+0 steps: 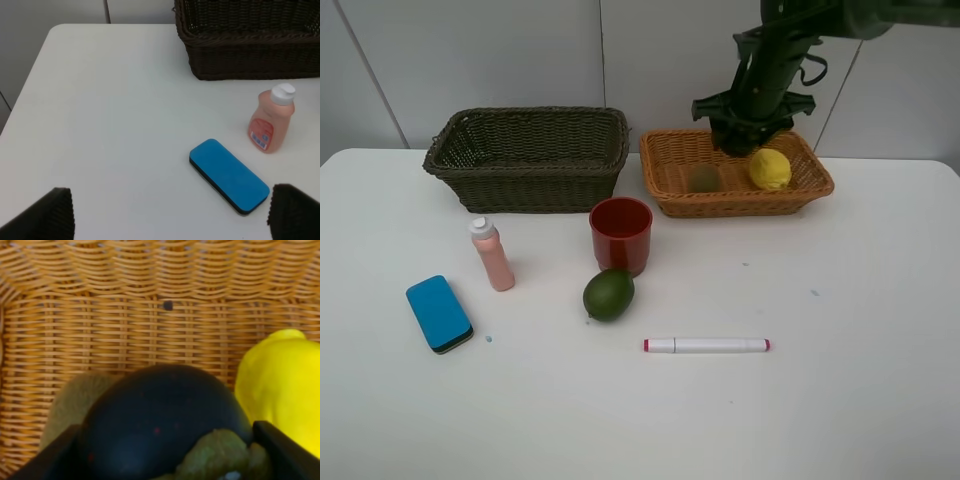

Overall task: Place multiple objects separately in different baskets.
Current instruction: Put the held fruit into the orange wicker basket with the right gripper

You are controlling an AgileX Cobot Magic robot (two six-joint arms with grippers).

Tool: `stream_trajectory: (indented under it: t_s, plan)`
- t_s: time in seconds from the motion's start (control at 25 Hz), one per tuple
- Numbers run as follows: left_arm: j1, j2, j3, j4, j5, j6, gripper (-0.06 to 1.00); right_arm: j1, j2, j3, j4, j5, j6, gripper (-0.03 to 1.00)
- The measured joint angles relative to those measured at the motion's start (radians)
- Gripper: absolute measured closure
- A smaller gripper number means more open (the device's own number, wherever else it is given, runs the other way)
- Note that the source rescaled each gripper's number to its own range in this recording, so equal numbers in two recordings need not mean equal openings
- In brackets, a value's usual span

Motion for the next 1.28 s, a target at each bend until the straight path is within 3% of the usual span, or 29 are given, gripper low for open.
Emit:
stream_trajectory:
  t_s: [0.48,0.84,0.96,1.0,1.28]
  plan:
    - [0.000,0.000,0.000,0.000,0.000,0.000,-0.06,0.000,0.029,0.000,0.014,-0.021,0.000,0.32]
    - [0.000,0.000,0.000,0.000,0.000,0.000,-0.06,0.000,0.029,0.000,0.013,0.037,-0.012,0.31]
    - [0.000,0.000,0.000,0.000,0.000,0.000,-0.06,0.001,0.029,0.000,0.010,0.040,-0.024,0.07]
    - [0.000,0.000,0.000,0.000,0.000,0.000,-0.06,0.001,0.029,0.000,0.010,0.041,-0.025,0.04]
    - [0.000,0.000,0.000,0.000,0.000,0.000,-0.06,0.001,0.028,0.000,0.015,0.059,-0.026,-0.03]
